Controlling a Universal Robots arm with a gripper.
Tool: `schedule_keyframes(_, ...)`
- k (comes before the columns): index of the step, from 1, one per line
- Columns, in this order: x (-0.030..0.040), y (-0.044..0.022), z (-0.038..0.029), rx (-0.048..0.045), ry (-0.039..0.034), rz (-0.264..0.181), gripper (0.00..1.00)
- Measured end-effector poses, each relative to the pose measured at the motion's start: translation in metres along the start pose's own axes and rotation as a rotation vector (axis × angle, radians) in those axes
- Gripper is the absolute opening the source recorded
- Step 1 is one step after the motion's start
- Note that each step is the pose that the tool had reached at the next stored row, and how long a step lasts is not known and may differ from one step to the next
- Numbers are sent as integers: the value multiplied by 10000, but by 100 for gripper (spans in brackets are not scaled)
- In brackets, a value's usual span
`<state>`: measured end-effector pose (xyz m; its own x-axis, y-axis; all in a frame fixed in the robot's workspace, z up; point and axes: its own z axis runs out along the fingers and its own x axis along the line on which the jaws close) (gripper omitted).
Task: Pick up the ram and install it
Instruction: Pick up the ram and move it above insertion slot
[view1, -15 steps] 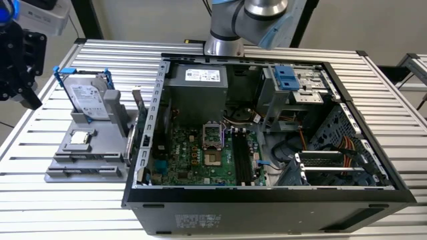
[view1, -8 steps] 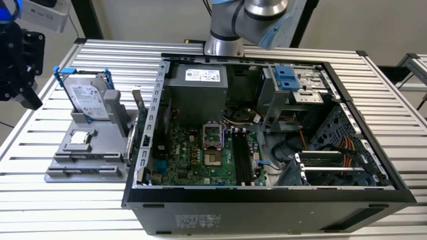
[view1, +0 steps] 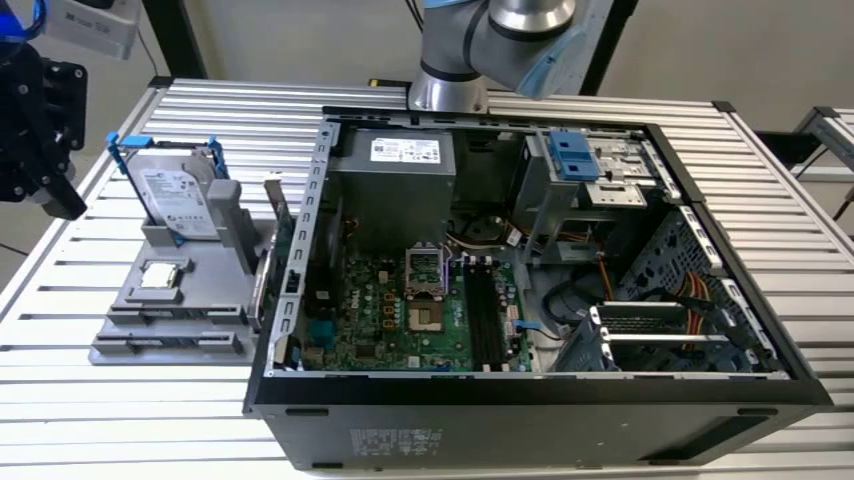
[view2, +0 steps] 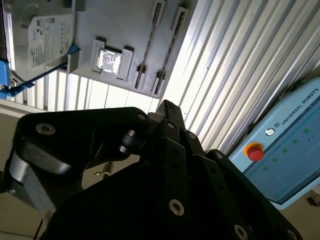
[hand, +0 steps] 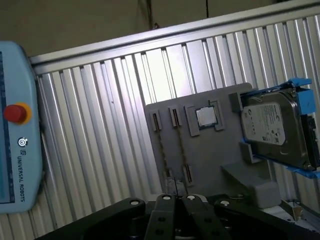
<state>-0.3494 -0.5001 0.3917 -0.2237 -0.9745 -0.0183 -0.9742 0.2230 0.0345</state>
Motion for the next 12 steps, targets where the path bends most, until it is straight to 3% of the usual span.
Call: schedule_keyframes(12,0,0,1,43,29,-1298,0)
